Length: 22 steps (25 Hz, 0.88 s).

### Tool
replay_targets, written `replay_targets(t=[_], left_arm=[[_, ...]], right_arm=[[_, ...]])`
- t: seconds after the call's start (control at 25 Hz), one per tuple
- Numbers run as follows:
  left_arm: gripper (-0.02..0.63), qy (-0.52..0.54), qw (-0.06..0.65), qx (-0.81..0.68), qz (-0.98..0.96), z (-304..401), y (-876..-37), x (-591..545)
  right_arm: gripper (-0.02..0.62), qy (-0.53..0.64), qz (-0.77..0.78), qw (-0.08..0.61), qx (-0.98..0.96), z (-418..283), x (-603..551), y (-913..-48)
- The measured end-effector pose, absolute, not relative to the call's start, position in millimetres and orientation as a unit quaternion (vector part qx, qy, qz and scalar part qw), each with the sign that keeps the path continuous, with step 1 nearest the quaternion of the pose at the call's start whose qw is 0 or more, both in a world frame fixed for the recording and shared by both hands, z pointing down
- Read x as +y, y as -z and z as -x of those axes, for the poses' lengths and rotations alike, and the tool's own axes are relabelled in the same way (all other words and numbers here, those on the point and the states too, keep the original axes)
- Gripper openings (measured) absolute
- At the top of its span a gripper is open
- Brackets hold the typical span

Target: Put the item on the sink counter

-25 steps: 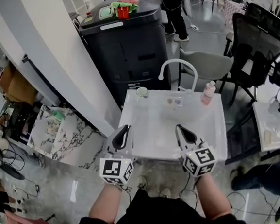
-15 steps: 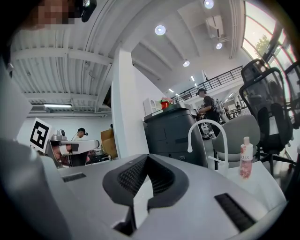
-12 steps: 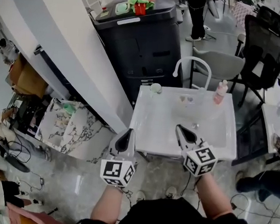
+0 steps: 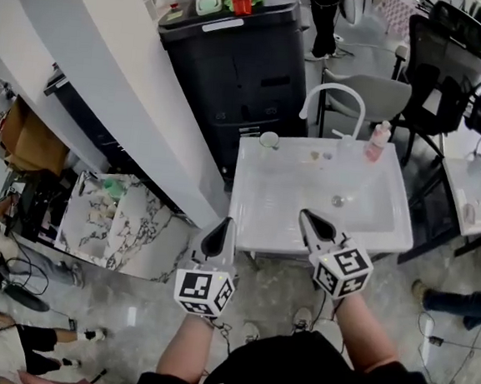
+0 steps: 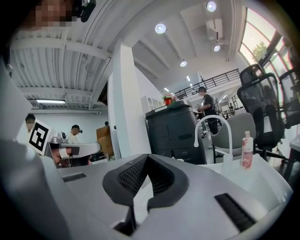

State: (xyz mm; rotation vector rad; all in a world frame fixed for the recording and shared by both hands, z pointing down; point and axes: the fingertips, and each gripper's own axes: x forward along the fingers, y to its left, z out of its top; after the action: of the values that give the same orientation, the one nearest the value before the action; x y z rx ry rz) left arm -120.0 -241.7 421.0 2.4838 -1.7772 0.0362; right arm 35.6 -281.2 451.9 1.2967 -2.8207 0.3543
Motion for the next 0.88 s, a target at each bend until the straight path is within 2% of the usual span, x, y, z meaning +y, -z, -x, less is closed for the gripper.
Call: replay_targets(t=[0.88], left_arm=[[0.003, 0.001, 0.093, -0.466, -0.88, 162.7, -447.7, -183.1]], right_arm=[[-0.003, -0.102, -0.522, 0.041, -0.846, 14.2, -174.2, -469.4]])
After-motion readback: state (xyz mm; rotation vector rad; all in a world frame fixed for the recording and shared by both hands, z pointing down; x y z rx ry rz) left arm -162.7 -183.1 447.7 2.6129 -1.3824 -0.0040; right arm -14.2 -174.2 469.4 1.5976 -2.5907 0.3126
